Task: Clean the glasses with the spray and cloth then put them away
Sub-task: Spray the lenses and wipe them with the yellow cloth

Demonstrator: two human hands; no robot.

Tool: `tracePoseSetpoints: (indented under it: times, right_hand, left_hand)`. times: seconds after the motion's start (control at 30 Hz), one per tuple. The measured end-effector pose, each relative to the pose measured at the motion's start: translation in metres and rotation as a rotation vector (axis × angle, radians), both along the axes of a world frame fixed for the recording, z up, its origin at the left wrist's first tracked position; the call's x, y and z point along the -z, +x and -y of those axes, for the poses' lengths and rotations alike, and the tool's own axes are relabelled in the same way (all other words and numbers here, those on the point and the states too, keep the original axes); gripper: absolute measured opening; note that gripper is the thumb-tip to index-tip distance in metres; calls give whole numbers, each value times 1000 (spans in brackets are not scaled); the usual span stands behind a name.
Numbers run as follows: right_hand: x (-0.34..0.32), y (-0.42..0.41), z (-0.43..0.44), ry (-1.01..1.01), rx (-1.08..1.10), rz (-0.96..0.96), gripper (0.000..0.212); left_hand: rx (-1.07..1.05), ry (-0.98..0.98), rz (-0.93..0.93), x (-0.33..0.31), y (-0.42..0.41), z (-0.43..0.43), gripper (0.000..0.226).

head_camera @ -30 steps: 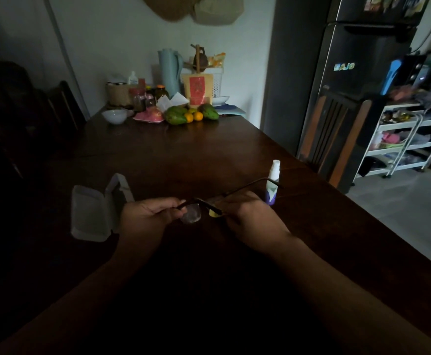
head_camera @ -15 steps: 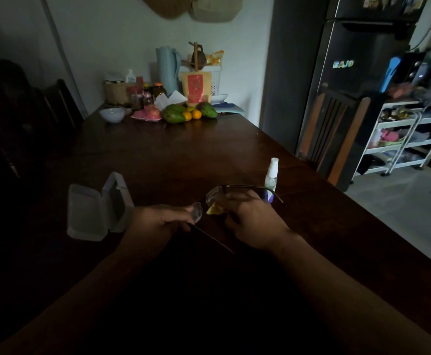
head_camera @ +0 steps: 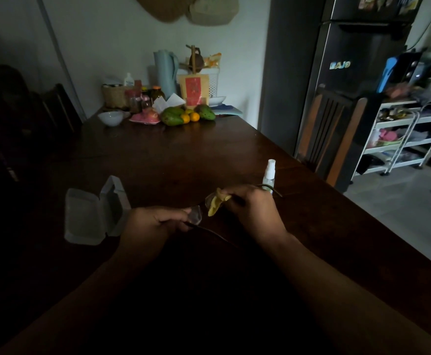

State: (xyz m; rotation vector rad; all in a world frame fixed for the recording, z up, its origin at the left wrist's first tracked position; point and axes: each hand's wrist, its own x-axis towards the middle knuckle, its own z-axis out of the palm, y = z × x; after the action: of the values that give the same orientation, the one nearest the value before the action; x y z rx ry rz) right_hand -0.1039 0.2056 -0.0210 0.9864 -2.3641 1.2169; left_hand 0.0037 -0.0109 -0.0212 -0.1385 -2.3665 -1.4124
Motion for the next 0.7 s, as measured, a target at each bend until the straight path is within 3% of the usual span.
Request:
tracePoseSetpoints:
  times: [0.33,0.5,0.7]
  right_hand:
    - [-3,6,4,278,-97,-31,35]
    - [-5,2,3,381,-38,-45,30]
    - [-9,7,3,418,-162,-66,45]
  left_hand:
    - [-78,203,-81,4,-6,-3,50]
    - [-61,149,-53,2,-5,-2,59]
    - [-54,136,-49,9,-9,3,51]
